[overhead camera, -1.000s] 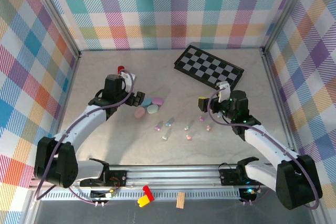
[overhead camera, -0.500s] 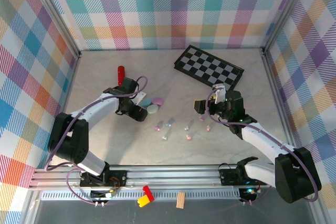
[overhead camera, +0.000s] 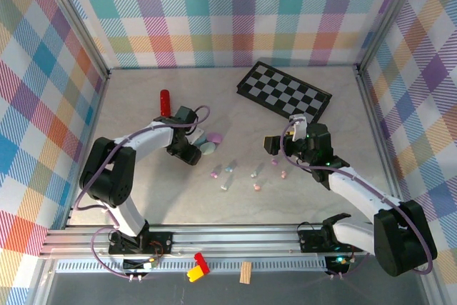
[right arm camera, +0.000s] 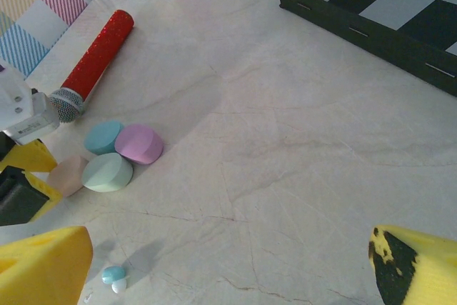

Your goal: Insert the wireless bluetooth earbuds into the charging case

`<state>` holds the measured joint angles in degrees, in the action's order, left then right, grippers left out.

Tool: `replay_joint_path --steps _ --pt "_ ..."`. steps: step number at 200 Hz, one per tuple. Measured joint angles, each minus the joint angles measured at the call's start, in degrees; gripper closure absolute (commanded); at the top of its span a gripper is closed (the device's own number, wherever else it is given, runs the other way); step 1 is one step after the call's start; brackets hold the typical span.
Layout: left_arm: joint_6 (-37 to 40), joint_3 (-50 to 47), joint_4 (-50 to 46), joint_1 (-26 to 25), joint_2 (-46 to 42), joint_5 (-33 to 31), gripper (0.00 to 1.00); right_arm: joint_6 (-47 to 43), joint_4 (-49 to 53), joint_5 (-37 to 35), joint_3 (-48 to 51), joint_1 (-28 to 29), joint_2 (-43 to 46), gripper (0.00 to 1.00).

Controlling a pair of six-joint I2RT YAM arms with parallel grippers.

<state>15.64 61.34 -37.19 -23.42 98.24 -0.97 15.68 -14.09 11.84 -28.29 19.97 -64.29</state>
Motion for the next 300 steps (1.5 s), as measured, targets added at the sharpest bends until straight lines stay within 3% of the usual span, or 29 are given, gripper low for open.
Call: replay_joint_path --steps 50,87,115,156,193,234,254,300 --pt "-1.0 0.9 0.8 -0.5 2.8 -0.7 0.57 0.2 0.0 -0.1 0.0 0.0 0.4 0.01" --pt "-1.0 1.2 1.1 -0.9 2.9 -1.4 0.59 1.5 0.7 -0.4 0.0 0.0 1.6 0.01" --pt "-1.0 1.2 0.8 -1.2 1.6 -1.7 0.59 5.6 8.2 -0.2 -4.4 0.0 1.3 0.01" --pt "-0.7 1.2 -0.2 -2.1 -8.0 -1.7 0.58 13.0 10.1 7.2 -9.3 0.0 -1.0 0.01" --pt "2.1 1.2 0.0 -7.0 -13.0 -0.5 0.59 20.4 10.2 16.8 -9.4 0.0 -3.8 0.01" --pt "7.8 1.2 5.3 -13.7 -15.4 5.4 0.58 25.2 13.9 25.4 -12.9 0.0 -4.8 0.21" --pt "10.2 1.2 9.0 -15.8 -16.6 8.8 0.58 26.3 15.9 28.3 -14.1 0.0 -4.8 0.37" --pt "13.8 1.2 13.3 -20.2 -16.4 13.6 0.58 28.6 18.3 32.2 -14.2 0.4 -5.2 0.48"
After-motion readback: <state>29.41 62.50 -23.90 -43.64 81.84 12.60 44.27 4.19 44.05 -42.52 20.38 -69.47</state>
